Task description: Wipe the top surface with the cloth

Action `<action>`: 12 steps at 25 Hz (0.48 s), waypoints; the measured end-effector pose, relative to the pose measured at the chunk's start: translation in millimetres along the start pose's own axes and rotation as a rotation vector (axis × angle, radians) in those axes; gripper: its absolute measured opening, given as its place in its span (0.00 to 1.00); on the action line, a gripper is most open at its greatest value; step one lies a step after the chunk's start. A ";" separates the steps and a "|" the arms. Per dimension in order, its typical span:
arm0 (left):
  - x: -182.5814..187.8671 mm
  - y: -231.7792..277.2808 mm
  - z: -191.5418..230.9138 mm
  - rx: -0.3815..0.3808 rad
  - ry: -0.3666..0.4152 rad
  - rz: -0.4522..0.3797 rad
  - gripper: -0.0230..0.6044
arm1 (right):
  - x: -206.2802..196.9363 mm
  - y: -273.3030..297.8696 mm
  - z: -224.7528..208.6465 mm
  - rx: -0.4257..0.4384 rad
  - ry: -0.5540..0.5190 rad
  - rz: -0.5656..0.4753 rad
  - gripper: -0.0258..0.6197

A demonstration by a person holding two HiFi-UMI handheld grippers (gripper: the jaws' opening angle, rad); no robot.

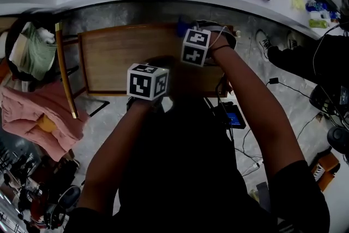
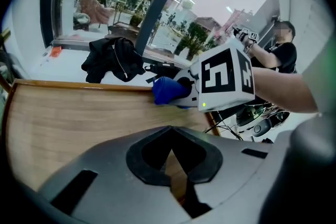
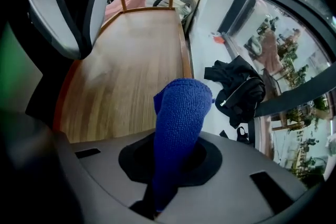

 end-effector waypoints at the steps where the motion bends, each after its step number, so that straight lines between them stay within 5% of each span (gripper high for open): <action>1: -1.5 0.6 -1.3 0.000 0.002 0.003 0.05 | 0.2 -0.3 1.4 0.005 -0.009 -0.001 0.11; 12: -19.5 -21.2 -8.8 -0.063 0.078 0.016 0.05 | 15.6 16.1 97.0 0.160 -0.061 -0.019 0.11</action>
Point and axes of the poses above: the fingertips, and each gripper's own axes: y forward along the fingers, z to its left, x out of its top, the point moved 4 cm from there along -y, backward along the fingers, and after that the axes turned 13 degrees about x, right-handed, at the moved point
